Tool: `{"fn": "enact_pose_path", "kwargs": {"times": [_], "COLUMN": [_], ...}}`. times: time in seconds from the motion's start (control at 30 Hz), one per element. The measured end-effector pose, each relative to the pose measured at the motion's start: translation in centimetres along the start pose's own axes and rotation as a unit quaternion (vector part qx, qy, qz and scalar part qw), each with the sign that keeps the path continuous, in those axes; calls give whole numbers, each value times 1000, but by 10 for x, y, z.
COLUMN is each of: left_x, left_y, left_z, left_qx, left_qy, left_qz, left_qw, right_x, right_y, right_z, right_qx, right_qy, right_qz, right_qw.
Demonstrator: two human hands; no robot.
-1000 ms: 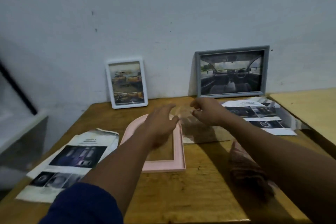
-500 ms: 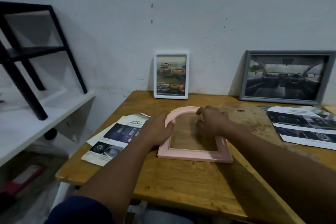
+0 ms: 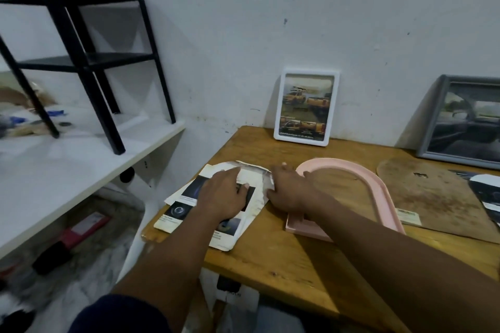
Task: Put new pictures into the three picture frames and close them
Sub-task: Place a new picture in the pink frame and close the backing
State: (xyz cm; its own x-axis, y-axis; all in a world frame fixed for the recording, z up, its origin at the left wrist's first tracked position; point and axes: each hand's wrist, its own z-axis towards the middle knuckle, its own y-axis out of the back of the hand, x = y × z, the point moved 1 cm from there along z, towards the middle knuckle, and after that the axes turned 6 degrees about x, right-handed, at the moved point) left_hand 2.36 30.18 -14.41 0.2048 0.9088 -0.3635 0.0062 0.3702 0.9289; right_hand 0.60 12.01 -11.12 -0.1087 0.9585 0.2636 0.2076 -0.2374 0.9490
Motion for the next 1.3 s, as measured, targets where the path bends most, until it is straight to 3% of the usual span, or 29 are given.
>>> {"fn": "enact_pose_path", "kwargs": {"times": [0.13,0.37,0.6,0.77,0.93,1.17,1.3], "left_x": [-2,-4,-9,-15,-30,-62,-96], "left_y": [-3,-5,-5,-3,-2,6,-1], "left_z": [-3,-1,-1,4,4,14,18], "left_qx": [-33,-15,-22,-19,-3,-36,-5], "left_qy": [-3,10,25,15,-7,-39,-91], "left_qz": [11,10,-19,-69,-67,-21,-85], "left_qw": [999,1000,999,997,998,998,992], "right_x": [11,13,28,28,-21,-129,-148], "right_y": [-4,-13,-6,10,57,73,53], "right_z": [2,4,-1,-9,-18,-50,-64], "right_qx": [-8,-10,-92,-185,-263,-226,-214], "right_qy": [13,0,16,47,-15,-63,-99], "right_qz": [3,4,35,213,279,300,260], "right_qw": [1000,1000,995,958,924,925,936]}}
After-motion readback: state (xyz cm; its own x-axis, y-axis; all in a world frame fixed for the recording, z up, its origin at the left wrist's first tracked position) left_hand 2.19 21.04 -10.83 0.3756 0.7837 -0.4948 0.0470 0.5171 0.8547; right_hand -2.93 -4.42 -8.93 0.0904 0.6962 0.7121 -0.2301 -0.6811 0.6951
